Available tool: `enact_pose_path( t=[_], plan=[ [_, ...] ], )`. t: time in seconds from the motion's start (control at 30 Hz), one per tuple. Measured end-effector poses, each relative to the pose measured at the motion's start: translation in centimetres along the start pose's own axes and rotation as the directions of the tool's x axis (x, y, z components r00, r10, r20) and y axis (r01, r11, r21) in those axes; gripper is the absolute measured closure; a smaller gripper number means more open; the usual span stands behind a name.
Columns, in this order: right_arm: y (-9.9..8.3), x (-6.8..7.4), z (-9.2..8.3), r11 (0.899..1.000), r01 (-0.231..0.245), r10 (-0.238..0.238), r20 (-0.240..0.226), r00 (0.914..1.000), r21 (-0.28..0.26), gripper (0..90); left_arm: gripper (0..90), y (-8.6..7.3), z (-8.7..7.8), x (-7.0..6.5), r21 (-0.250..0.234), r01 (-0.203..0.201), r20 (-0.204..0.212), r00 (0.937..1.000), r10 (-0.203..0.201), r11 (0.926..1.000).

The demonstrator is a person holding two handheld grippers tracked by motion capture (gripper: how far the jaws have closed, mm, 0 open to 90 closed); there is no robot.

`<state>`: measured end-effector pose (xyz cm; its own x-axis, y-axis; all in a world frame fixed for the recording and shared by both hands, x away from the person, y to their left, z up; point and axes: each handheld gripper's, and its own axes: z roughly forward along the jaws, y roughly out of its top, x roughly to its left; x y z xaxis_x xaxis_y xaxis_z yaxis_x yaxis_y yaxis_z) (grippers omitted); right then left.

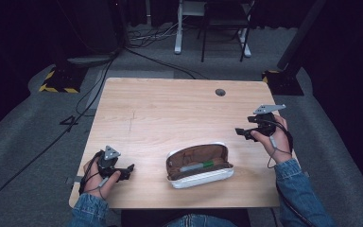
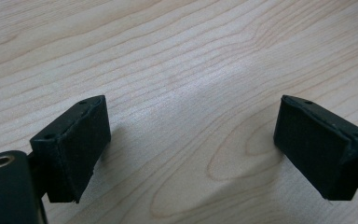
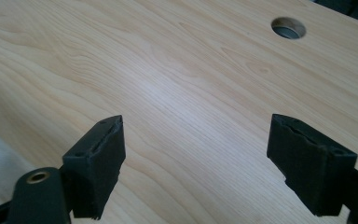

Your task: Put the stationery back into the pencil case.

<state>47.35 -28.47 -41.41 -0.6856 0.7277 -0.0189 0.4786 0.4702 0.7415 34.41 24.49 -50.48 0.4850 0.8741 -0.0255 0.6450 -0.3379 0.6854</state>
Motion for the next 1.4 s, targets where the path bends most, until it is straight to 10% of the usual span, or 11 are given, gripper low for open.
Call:
enact_pose_path(
  t=[0.63, 1.4],
  plan=[
    [-5.0, -4.6, 3.4, 0.994, -0.099, 0.096, 0.061, 0.9935, 0.041, 16.2, 10.6, 0.0, 0.1, 0.0, -0.002, 0.003, 0.0, 1.0, -0.003, 1.0],
    [-7.2, -5.4, 5.5, 0.992, -0.122, 0.12, 0.117, 0.9859, 0.01, 11.6, 10.5, 0.1, 0.1, -0.1, -0.003, 0.002, 0.001, 1.0, -0.002, 1.0]
  ],
)
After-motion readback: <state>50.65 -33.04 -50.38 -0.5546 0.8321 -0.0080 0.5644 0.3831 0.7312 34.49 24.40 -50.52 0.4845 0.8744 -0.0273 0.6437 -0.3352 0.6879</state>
